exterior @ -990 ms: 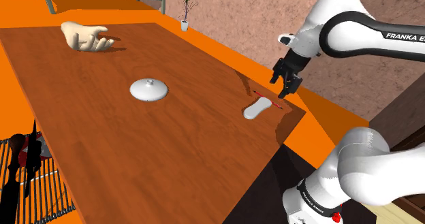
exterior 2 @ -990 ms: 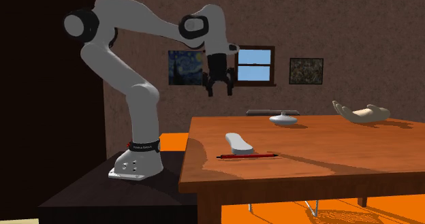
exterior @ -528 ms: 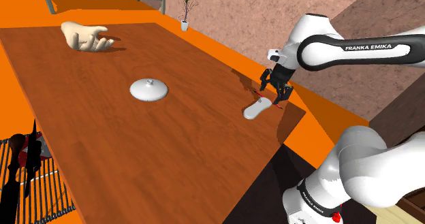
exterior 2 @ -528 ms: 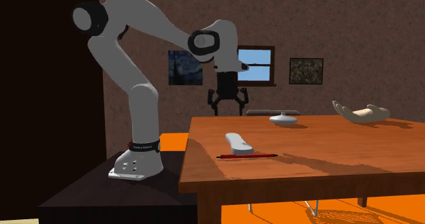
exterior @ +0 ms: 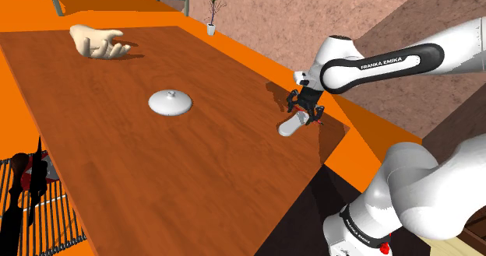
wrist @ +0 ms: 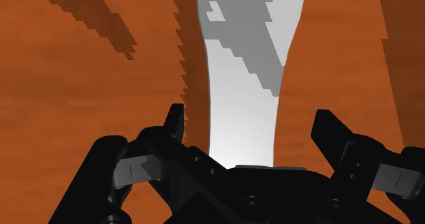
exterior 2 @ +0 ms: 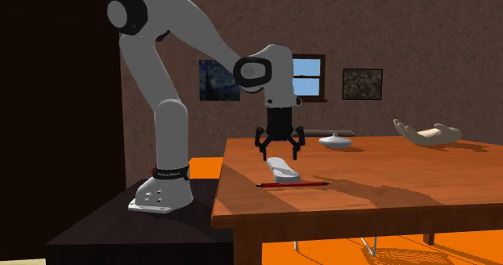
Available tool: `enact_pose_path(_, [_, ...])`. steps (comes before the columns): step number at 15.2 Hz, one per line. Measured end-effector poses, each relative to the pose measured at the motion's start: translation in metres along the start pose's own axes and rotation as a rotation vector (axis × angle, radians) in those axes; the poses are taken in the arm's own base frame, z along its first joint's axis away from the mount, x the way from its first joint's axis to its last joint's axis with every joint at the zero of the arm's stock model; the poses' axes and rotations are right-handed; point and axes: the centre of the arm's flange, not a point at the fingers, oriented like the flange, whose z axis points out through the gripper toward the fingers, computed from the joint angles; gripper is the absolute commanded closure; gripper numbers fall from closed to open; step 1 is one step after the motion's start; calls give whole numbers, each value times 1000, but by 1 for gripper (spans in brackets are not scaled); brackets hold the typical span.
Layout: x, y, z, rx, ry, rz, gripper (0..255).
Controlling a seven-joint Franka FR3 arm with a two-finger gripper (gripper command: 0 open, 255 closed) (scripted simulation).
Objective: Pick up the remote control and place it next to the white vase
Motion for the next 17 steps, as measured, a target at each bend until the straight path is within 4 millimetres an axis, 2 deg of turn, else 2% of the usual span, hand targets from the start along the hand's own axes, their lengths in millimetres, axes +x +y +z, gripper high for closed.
enact_pose_path(4, [0, 1, 21, 0, -1, -4, 0])
enact_pose_path(10, [0, 1, 25, -1, -1, -4, 0])
enact_pose_path(11, [0, 1, 25, -1, -1, -4, 255])
enact_pose_path(17, [0, 1, 25, 0, -1, -4, 255])
